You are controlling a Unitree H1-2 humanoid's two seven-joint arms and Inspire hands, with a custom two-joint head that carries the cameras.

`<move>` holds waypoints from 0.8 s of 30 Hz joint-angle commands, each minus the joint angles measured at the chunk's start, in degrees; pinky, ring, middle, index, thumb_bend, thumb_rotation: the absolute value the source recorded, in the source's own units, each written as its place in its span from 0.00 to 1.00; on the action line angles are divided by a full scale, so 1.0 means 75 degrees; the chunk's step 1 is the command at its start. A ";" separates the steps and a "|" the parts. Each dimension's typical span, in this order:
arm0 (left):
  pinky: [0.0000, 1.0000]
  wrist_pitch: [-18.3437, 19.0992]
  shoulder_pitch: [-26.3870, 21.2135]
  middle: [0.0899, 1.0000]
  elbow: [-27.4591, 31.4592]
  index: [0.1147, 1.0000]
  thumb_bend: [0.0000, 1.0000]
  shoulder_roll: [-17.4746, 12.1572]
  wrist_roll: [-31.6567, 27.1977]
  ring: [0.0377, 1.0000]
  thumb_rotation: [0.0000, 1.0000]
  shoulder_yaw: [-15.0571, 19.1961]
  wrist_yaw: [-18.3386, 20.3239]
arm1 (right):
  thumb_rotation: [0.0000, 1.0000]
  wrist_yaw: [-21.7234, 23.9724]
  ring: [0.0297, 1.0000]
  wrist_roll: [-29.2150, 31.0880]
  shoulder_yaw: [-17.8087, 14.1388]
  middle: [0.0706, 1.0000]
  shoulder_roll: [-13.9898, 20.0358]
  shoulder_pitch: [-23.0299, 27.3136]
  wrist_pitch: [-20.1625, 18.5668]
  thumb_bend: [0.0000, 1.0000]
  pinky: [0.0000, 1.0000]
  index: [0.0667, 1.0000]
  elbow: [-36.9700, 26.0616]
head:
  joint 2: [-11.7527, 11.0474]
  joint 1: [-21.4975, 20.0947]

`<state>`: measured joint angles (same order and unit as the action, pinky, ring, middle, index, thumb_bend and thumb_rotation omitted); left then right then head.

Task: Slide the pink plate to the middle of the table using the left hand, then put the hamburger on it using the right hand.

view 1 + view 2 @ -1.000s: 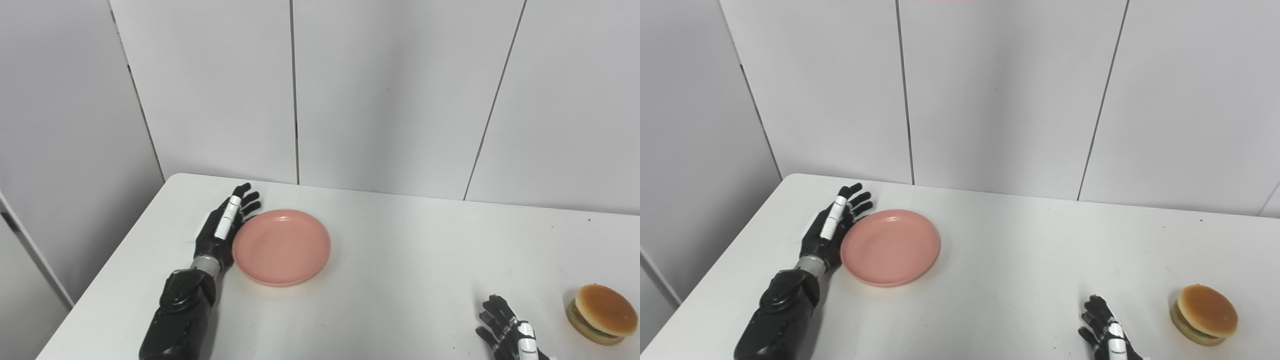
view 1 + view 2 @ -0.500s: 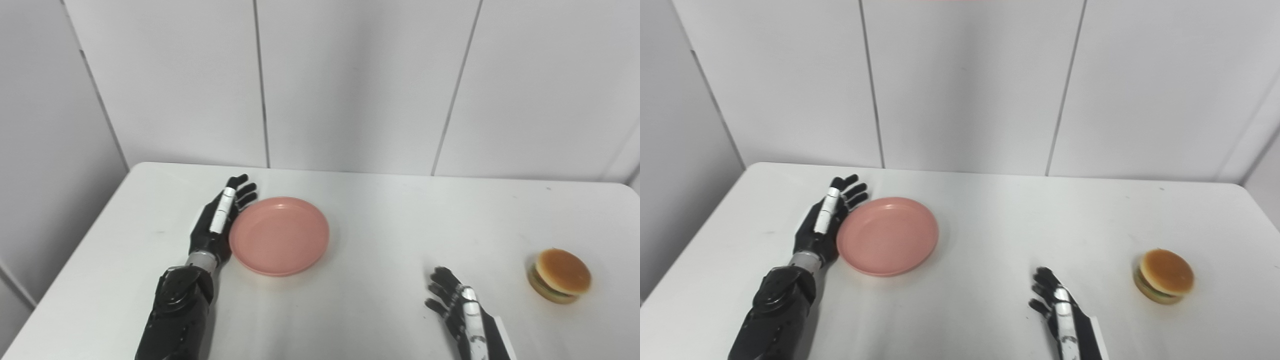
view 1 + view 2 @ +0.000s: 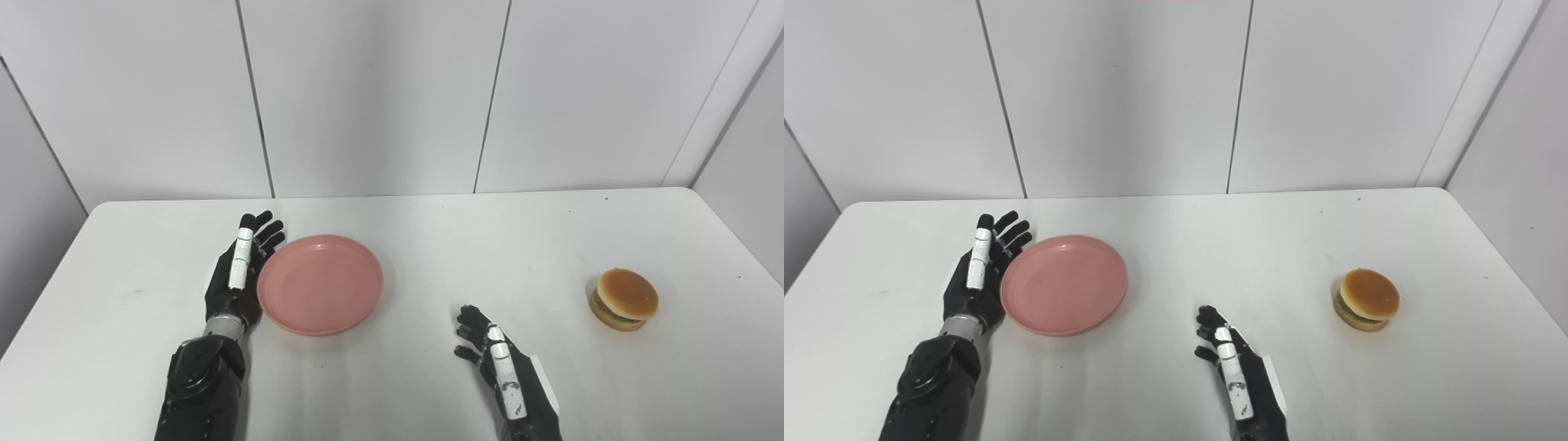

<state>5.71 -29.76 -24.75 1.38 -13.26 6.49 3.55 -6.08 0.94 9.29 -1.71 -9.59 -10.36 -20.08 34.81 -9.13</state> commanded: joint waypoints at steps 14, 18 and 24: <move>0.95 0.0218 -0.0108 0.77 -0.0106 0.76 0.95 0.0458 0.0219 0.84 0.82 -0.0420 -0.0081 | 1.00 -0.0396 0.87 -0.0242 0.0363 0.86 -0.0594 -0.0549 0.0043 0.74 0.83 0.83 -0.0009 | -0.0123 -0.0555; 0.96 0.0232 -0.0128 0.77 -0.0076 0.77 0.94 0.0490 0.0190 0.84 0.82 -0.0427 -0.0081 | 1.00 -0.0433 0.87 -0.0253 0.0382 0.86 -0.0572 -0.0542 0.0047 0.74 0.82 0.83 0.0024 | -0.0142 -0.0533; 0.96 0.0029 -0.0127 0.79 -0.0251 0.77 0.93 0.0527 0.0198 0.86 0.81 -0.0470 0.0015 | 1.00 -0.0469 0.87 -0.0277 0.0378 0.86 -0.0533 -0.0545 0.0134 0.73 0.82 0.83 0.0086 | -0.0194 -0.0565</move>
<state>5.37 -29.96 -25.32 4.81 -12.04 3.53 3.24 -9.41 -0.62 12.09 -2.98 -9.62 -10.19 -19.30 33.31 -13.44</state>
